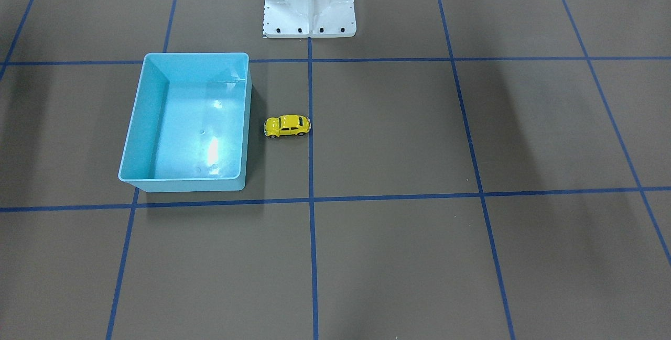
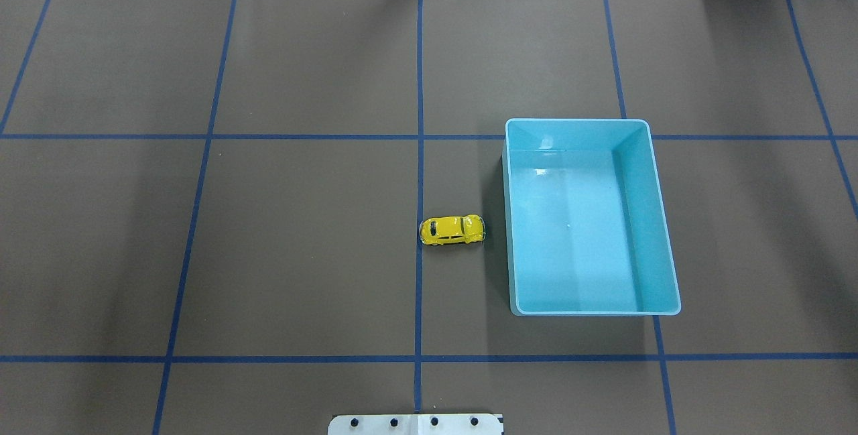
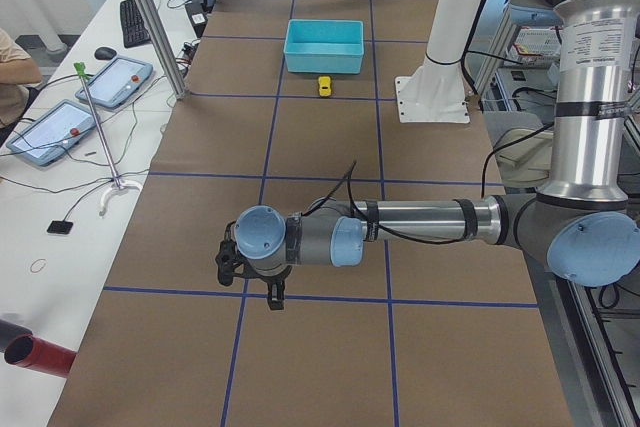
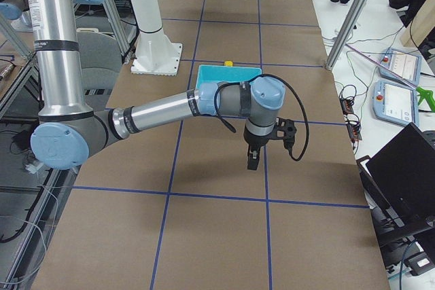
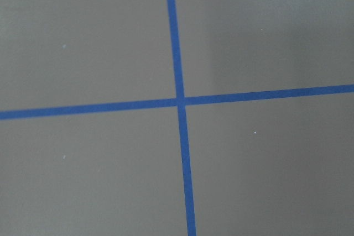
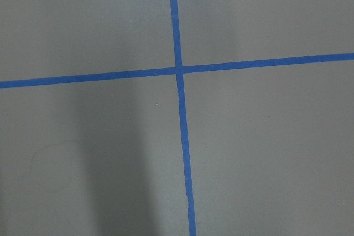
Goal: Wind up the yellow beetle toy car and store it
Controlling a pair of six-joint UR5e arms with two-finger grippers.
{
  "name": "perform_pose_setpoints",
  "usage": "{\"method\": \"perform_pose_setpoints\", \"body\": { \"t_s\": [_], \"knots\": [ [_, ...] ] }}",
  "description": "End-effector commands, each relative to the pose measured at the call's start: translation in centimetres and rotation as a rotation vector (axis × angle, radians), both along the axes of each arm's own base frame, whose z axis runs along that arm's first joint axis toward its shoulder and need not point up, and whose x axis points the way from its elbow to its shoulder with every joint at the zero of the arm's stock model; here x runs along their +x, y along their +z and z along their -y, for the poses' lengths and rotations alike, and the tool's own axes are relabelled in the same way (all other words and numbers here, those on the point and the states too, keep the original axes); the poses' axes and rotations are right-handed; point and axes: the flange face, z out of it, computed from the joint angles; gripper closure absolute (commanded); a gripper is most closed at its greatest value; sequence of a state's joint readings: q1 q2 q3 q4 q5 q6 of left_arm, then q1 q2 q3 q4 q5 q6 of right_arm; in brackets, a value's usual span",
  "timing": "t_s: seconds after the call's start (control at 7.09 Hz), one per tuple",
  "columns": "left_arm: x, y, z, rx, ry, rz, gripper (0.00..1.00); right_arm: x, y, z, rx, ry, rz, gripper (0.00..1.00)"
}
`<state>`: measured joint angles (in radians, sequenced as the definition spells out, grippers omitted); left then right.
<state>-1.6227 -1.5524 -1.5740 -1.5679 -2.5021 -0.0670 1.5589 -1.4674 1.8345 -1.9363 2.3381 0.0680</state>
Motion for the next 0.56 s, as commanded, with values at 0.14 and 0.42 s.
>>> {"method": "perform_pose_setpoints", "body": {
  "t_s": [0.14, 0.42],
  "knots": [
    [-2.0, 0.5, -0.2, -0.021, -0.015, 0.152, 0.0, -12.2, -14.7, 0.0, 0.27, -0.231, -0.012, 0.0],
    [-2.0, 0.2, 0.2, -0.011, -0.012, 0.164, 0.0, -22.9, -25.9, 2.8, 0.472, -0.389, 0.026, 0.0]
  ]
}}
